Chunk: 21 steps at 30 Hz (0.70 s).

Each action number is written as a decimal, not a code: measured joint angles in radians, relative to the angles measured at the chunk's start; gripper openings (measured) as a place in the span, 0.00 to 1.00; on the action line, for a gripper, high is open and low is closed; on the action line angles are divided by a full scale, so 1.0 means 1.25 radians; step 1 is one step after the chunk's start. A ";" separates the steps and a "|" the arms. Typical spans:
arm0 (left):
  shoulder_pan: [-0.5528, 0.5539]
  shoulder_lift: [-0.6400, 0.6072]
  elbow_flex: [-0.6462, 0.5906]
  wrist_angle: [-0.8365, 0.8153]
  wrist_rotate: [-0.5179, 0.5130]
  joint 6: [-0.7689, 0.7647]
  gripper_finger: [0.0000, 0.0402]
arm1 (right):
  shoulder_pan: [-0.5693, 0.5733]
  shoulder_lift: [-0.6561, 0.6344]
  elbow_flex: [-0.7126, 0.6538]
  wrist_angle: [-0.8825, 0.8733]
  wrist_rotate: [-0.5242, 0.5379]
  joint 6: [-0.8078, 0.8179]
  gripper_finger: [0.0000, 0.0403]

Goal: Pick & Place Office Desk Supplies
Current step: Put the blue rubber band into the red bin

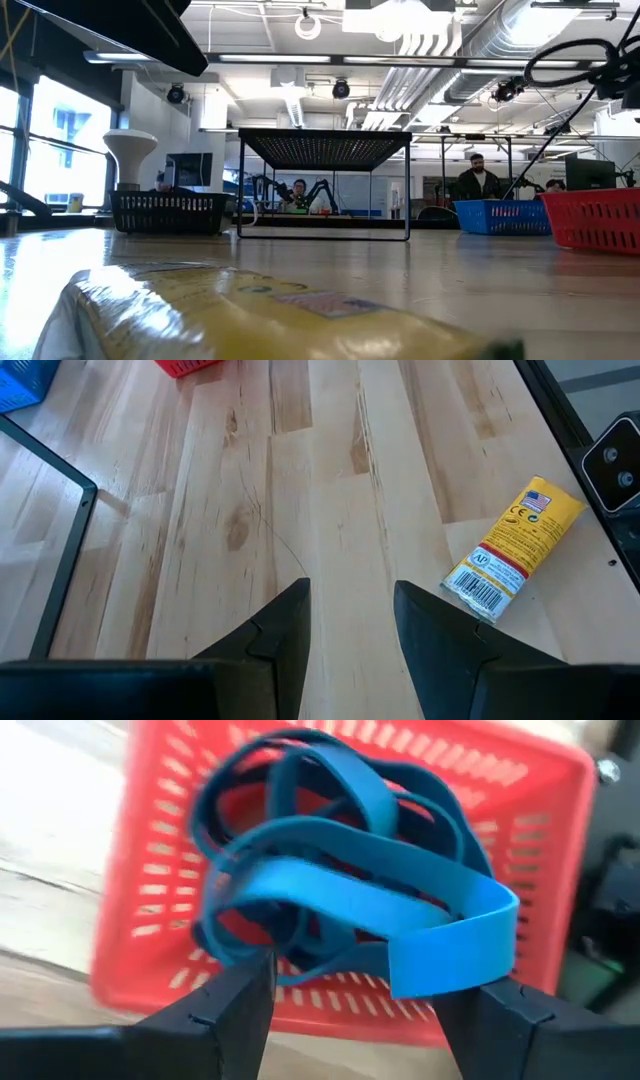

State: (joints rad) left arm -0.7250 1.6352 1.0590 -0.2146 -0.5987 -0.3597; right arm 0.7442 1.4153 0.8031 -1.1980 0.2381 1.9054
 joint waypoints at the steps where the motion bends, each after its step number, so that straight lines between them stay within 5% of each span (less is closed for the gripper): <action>1: 0.000 0.000 0.000 0.000 0.000 0.000 0.34 | -0.008 -0.004 0.000 -0.007 -0.021 -0.007 0.60; 14: 0.008 0.000 0.000 0.000 0.000 0.000 0.34 | -0.280 -0.045 0.001 0.013 -0.234 -0.402 0.60; 21: 0.009 0.000 0.000 0.000 0.000 0.000 0.34 | -0.400 -0.045 0.001 0.029 -0.267 -0.588 0.60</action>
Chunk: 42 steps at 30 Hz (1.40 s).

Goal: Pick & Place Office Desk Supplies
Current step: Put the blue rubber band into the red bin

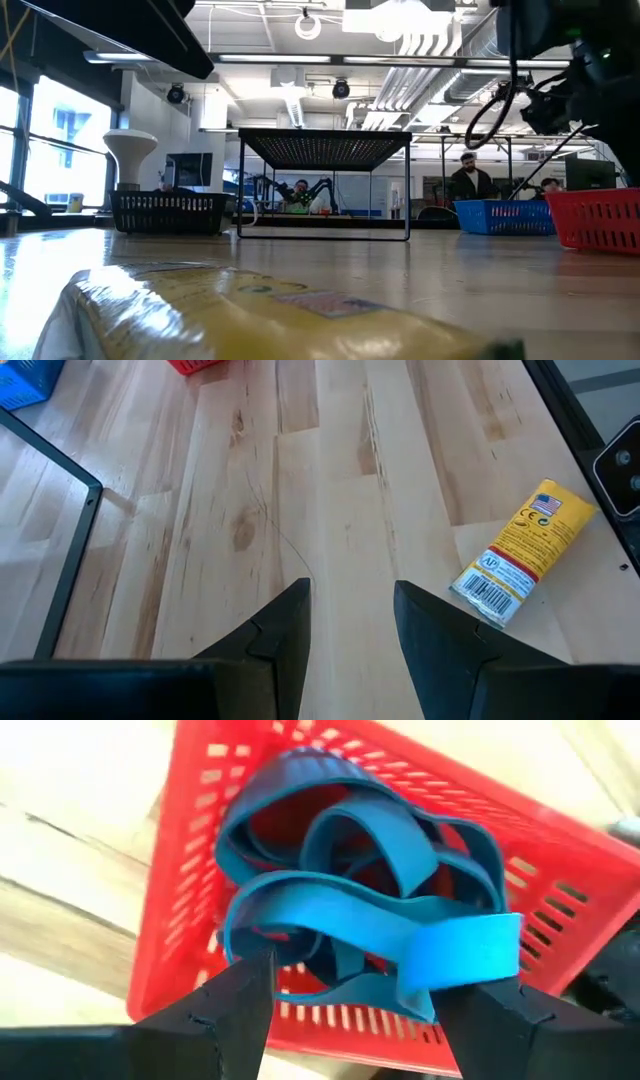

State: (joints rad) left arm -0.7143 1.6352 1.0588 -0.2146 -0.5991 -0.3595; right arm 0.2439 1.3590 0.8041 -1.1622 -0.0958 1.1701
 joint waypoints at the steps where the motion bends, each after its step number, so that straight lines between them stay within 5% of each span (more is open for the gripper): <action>1: 0.000 0.000 0.000 0.000 0.000 0.000 0.34 | -0.020 0.000 0.000 0.000 -0.014 -0.023 0.60; 6: 0.000 0.000 0.000 0.000 0.000 0.000 0.34 | -0.106 0.000 0.000 0.000 -0.108 -0.123 0.60; 18: 0.000 0.000 0.000 -0.004 0.000 0.000 0.34 | -0.231 0.000 0.000 -0.108 -0.201 -0.042 0.60; 25: 0.000 0.000 0.000 -0.005 0.000 0.000 0.34 | -0.212 0.006 0.000 -0.102 -0.133 -0.161 0.60; 35: -0.002 0.000 0.000 -0.005 0.002 0.000 0.34 | -0.119 -0.009 0.030 -0.104 0.002 -0.137 0.60; 42: -0.033 0.001 0.000 -0.003 0.124 0.076 0.34 | 0.042 -0.010 0.107 -0.049 0.116 -0.066 0.60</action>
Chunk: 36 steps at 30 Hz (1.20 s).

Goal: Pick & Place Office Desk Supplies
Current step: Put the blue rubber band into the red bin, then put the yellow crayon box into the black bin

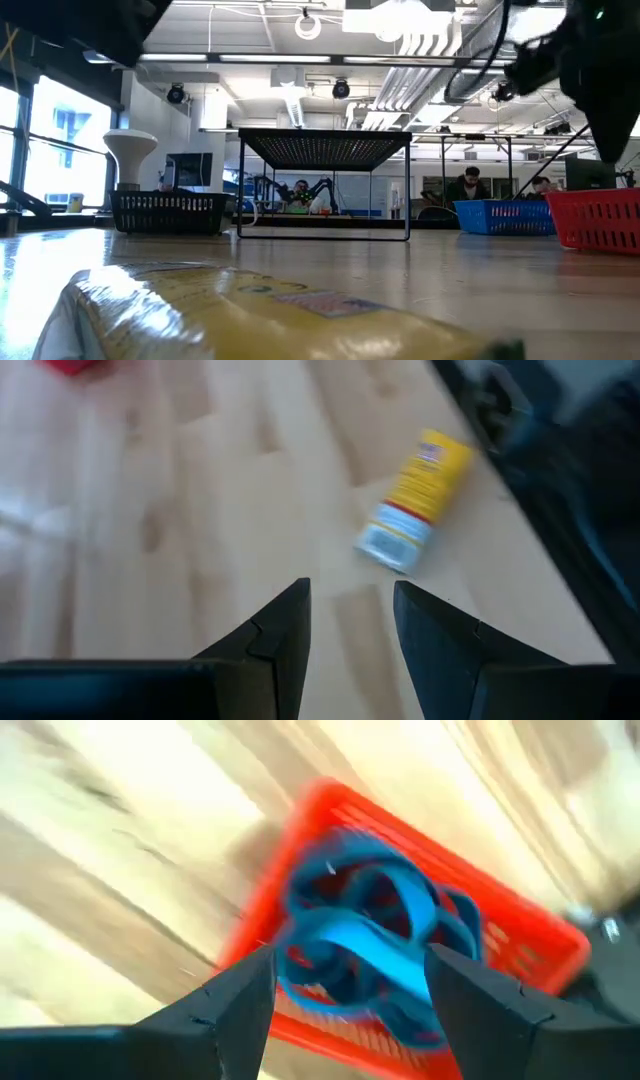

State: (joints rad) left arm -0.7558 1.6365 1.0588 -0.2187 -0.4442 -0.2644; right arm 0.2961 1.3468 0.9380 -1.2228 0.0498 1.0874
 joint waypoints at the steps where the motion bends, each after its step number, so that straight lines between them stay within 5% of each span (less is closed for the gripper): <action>1: -0.005 0.004 0.000 0.006 0.012 0.019 0.34 | 0.026 0.000 0.008 0.019 0.026 0.007 0.60; 11: 0.004 0.096 -0.001 0.084 0.032 0.130 0.34 | 0.204 -0.001 0.016 0.402 0.232 -0.138 0.60; 19: 0.054 0.099 -0.001 0.101 0.169 0.128 0.34 | 0.288 -0.001 0.016 0.626 0.376 -0.348 0.60; 26: 0.069 0.119 0.000 0.154 0.206 0.170 0.37 | 0.322 0.000 0.016 0.686 0.380 -0.368 0.60; 36: 0.078 0.121 0.000 0.162 0.217 0.128 0.62 | 0.333 0.002 -0.007 0.716 0.381 -0.364 0.60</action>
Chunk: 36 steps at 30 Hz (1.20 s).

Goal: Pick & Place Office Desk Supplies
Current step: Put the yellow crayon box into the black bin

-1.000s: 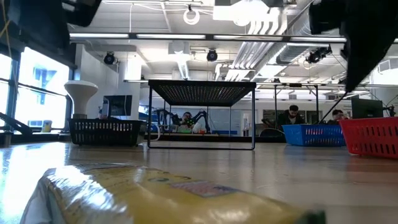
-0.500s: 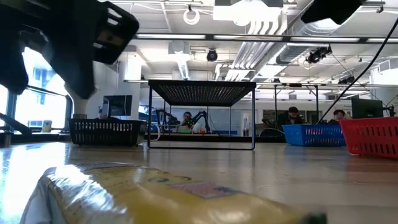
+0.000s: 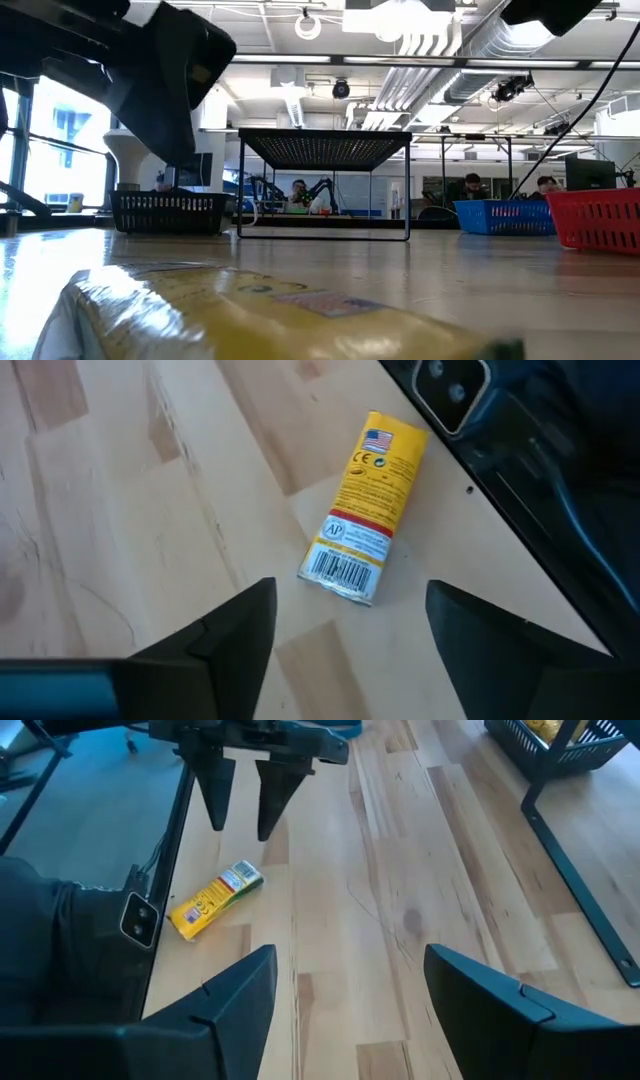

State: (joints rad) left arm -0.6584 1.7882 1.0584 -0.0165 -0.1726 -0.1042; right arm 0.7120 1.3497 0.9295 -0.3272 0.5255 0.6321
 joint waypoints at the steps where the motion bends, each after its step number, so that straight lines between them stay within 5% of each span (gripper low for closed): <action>1: 0.002 0.000 -0.001 0.000 0.002 -0.016 0.63 | 0.000 0.000 -0.003 0.005 0.000 0.000 0.60; 9: 0.008 0.024 -0.008 0.017 0.011 0.022 0.66 | 0.000 0.000 -0.010 0.012 0.000 0.001 0.60; 20: 0.088 0.095 -0.009 0.080 0.253 0.042 0.64 | 0.000 0.000 -0.010 0.026 -0.003 0.000 0.60; 36: 0.102 0.139 -0.008 0.187 0.302 0.122 0.63 | 0.000 0.000 -0.010 0.028 -0.002 0.001 0.60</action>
State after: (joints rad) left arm -0.5308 1.9618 1.0481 0.2174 0.2047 0.0478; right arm 0.7116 1.3499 0.9169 -0.2916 0.5224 0.6339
